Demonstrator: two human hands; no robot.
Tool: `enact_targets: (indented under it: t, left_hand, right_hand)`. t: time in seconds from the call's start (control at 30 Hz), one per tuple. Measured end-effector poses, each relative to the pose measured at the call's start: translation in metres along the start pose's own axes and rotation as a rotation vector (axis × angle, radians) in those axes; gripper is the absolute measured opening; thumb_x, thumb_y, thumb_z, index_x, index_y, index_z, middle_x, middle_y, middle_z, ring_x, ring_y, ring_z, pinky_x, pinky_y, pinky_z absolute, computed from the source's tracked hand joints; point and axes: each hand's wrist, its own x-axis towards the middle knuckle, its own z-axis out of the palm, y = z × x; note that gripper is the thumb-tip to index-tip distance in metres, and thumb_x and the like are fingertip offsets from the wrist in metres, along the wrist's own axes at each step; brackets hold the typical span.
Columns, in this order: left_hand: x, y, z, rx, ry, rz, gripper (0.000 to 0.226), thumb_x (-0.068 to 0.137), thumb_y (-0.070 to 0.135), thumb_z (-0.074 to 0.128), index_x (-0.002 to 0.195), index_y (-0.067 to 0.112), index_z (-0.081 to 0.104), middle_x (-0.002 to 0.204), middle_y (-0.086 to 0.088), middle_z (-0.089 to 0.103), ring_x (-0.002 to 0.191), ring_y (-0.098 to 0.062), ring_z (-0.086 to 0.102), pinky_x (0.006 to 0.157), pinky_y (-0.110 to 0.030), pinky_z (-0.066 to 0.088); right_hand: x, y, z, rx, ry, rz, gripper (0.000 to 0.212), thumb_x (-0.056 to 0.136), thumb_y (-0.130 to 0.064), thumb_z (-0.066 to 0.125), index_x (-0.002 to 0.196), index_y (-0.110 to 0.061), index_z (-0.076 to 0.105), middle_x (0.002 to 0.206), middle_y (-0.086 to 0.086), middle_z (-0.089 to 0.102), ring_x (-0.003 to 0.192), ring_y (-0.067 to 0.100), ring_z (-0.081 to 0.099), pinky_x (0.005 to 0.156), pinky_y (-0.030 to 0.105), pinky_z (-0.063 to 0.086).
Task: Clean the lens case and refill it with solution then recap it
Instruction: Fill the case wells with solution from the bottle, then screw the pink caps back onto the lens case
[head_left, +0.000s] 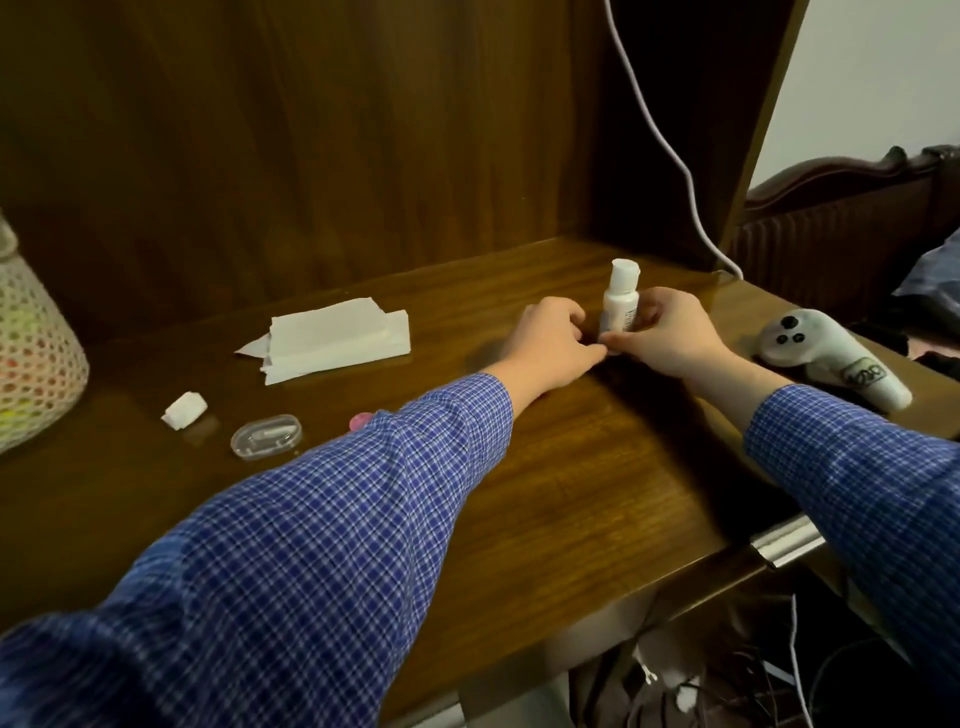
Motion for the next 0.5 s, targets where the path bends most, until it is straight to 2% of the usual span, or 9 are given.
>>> enact_targets:
  t: [0.07, 0.13, 0.17, 0.23, 0.3, 0.37, 0.43, 0.5]
  left_hand:
    - [-0.009, -0.002, -0.018, -0.004, 0.025, -0.012, 0.054, 0.088, 0.037, 0.080, 0.135, 0.015, 0.063, 0.117, -0.002, 0.073, 0.103, -0.017, 0.069, 0.089, -0.033, 0.058]
    - [-0.022, -0.004, -0.044, -0.078, 0.037, -0.031, 0.051, 0.091, 0.033, 0.077, 0.136, 0.016, 0.062, 0.111, 0.002, 0.072, 0.098, -0.013, 0.069, 0.091, -0.034, 0.058]
    - [-0.031, -0.006, -0.060, -0.128, 0.040, -0.037, 0.047, 0.091, 0.031, 0.076, 0.135, 0.017, 0.063, 0.104, 0.006, 0.072, 0.093, -0.007, 0.067, 0.090, -0.031, 0.057]
    - [-0.053, -0.014, -0.098, -0.176, 0.064, -0.025, 0.041, 0.092, 0.027, 0.075, 0.130, 0.017, 0.065, 0.094, 0.011, 0.070, 0.076, 0.004, 0.063, 0.079, -0.024, 0.053]
    - [-0.080, -0.029, -0.136, -0.142, 0.104, -0.014, 0.035, 0.092, 0.024, 0.074, 0.126, 0.017, 0.068, 0.094, 0.010, 0.071, 0.067, 0.007, 0.063, 0.070, -0.018, 0.050]
    - [-0.111, -0.051, -0.170, -0.090, 0.155, -0.044, 0.030, 0.093, 0.023, 0.073, 0.123, 0.018, 0.070, 0.095, 0.005, 0.073, 0.066, 0.008, 0.063, 0.064, -0.014, 0.052]
    - [-0.144, -0.075, -0.196, -0.076, 0.206, -0.116, 0.024, 0.094, 0.024, 0.073, 0.118, 0.021, 0.072, 0.095, 0.001, 0.073, 0.065, 0.004, 0.063, 0.059, -0.011, 0.053]
    - [-0.174, -0.098, -0.212, -0.044, 0.241, -0.190, 0.021, 0.095, 0.027, 0.072, 0.115, 0.024, 0.072, 0.099, 0.000, 0.073, 0.073, -0.008, 0.068, 0.067, -0.019, 0.058]
  right_hand:
    - [-0.009, 0.000, -0.002, 0.036, 0.017, 0.103, 0.080, 0.080, -0.027, 0.088, 0.145, -0.015, 0.042, 0.141, 0.011, 0.055, 0.118, 0.024, 0.059, 0.092, 0.039, 0.054]
    - [-0.027, 0.001, 0.000, 0.126, 0.028, 0.111, 0.063, 0.083, -0.022, 0.085, 0.132, -0.021, 0.045, 0.131, 0.007, 0.056, 0.100, 0.015, 0.058, 0.076, 0.030, 0.051]
    - [-0.038, 0.000, 0.004, 0.152, 0.009, 0.067, 0.053, 0.085, -0.020, 0.082, 0.124, -0.024, 0.047, 0.123, 0.004, 0.058, 0.098, 0.015, 0.059, 0.075, 0.030, 0.050]
    - [-0.063, -0.008, 0.019, 0.148, -0.063, -0.054, 0.036, 0.088, -0.018, 0.079, 0.113, -0.024, 0.054, 0.110, -0.002, 0.062, 0.101, 0.018, 0.063, 0.083, 0.034, 0.053]
    - [-0.083, -0.027, 0.039, 0.091, -0.186, -0.181, 0.026, 0.089, -0.019, 0.078, 0.107, -0.023, 0.060, 0.102, -0.002, 0.067, 0.094, 0.016, 0.067, 0.081, 0.029, 0.054]
    - [-0.093, -0.050, 0.060, 0.010, -0.324, -0.259, 0.025, 0.087, -0.024, 0.081, 0.101, -0.028, 0.061, 0.098, -0.003, 0.070, 0.083, 0.012, 0.070, 0.067, 0.022, 0.052]
    - [-0.094, -0.069, 0.083, -0.089, -0.386, -0.301, 0.028, 0.085, -0.031, 0.083, 0.102, -0.029, 0.061, 0.101, -0.006, 0.068, 0.081, 0.008, 0.068, 0.061, 0.019, 0.048]
    - [-0.092, -0.083, 0.106, -0.165, -0.389, -0.339, 0.039, 0.084, -0.039, 0.083, 0.113, -0.025, 0.062, 0.106, -0.006, 0.066, 0.084, 0.008, 0.065, 0.060, 0.019, 0.046]
